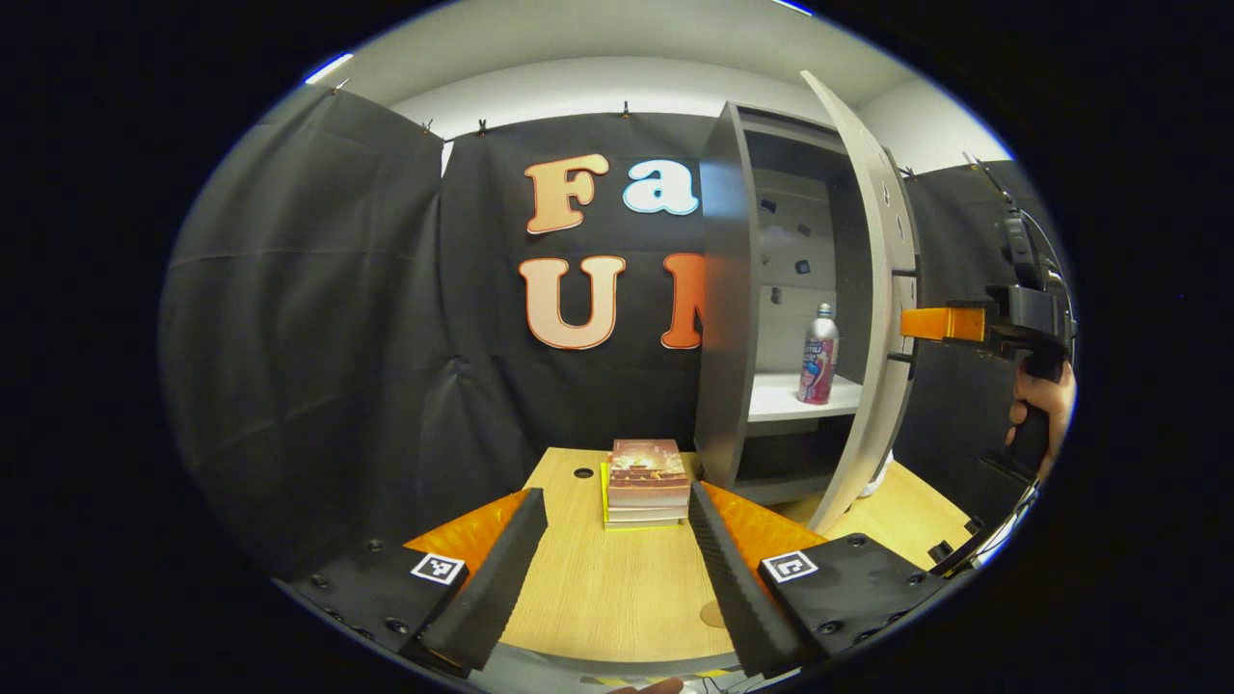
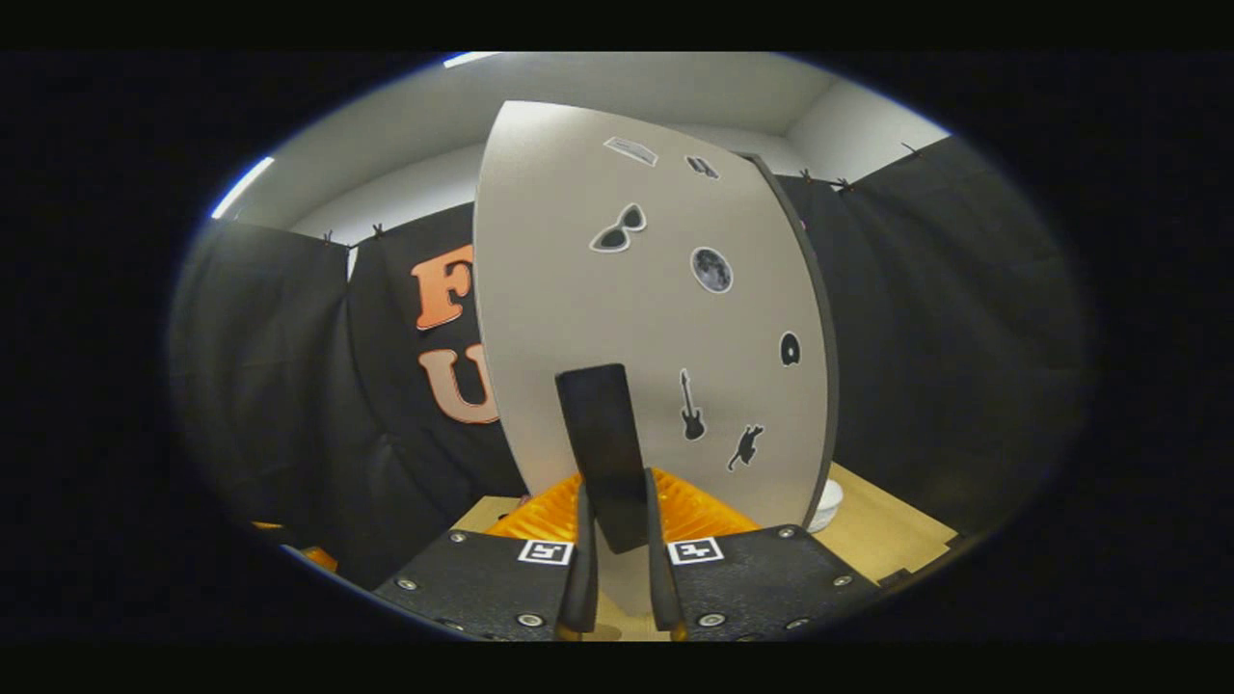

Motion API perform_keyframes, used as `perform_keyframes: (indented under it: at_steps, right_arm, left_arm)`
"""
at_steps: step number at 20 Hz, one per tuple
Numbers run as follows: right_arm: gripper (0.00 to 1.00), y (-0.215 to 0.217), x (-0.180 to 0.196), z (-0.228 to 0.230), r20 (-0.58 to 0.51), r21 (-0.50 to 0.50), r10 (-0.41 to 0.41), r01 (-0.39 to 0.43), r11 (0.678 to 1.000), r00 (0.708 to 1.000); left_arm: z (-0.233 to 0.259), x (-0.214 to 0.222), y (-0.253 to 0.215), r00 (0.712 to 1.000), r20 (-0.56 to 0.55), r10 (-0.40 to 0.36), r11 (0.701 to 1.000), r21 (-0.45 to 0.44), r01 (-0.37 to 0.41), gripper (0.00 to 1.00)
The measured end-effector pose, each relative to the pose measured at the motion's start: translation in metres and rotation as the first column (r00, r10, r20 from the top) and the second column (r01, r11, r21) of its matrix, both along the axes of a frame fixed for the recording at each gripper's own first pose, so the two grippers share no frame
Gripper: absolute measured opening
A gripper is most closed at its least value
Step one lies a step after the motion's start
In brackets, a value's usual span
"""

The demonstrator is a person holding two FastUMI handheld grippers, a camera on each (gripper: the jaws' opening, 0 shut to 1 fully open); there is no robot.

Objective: Open the cabinet door with the right hand, grasp the bottle in the cabinet with the left hand and place it on the coaster, then close the cabinet door with the right hand.

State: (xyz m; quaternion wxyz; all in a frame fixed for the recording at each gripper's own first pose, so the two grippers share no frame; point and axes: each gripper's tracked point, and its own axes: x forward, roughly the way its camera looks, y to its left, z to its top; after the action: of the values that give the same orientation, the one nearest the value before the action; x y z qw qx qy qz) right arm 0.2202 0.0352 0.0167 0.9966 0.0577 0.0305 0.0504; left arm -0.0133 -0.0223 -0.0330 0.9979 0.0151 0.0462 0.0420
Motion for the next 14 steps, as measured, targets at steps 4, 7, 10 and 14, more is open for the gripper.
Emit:
perform_keyframes:
  at_steps: [4, 7, 10, 14]
  right_arm:
    - [0.22, -0.014, -0.008, 0.002, 0.014, -0.006, -0.017, 0.017, 1.0, 1.0]
    - [0.2, -0.023, -0.014, 0.002, 0.015, 0.017, -0.019, 0.019, 1.0, 1.0]
    - [0.16, -0.035, -0.019, 0.005, 0.035, 0.002, -0.034, 0.034, 0.999, 0.999]
    - [0.1, -0.054, -0.02, 0.006, 0.042, -0.011, -0.068, 0.068, 0.998, 0.997]
  left_arm:
    - [-0.008, -0.018, -0.034, 1.0, -0.012, -0.019, 1.0, 0.016, 0.019, 0.96]
    - [-0.012, -0.028, -0.063, 0.999, -0.017, -0.043, 0.999, 0.012, 0.044, 0.96]
    - [-0.015, -0.033, -0.091, 0.997, -0.022, -0.073, 0.997, 0.01, 0.073, 0.94]
    - [-0.019, -0.036, -0.124, 0.994, -0.026, -0.105, 0.994, 0.015, 0.106, 0.94]
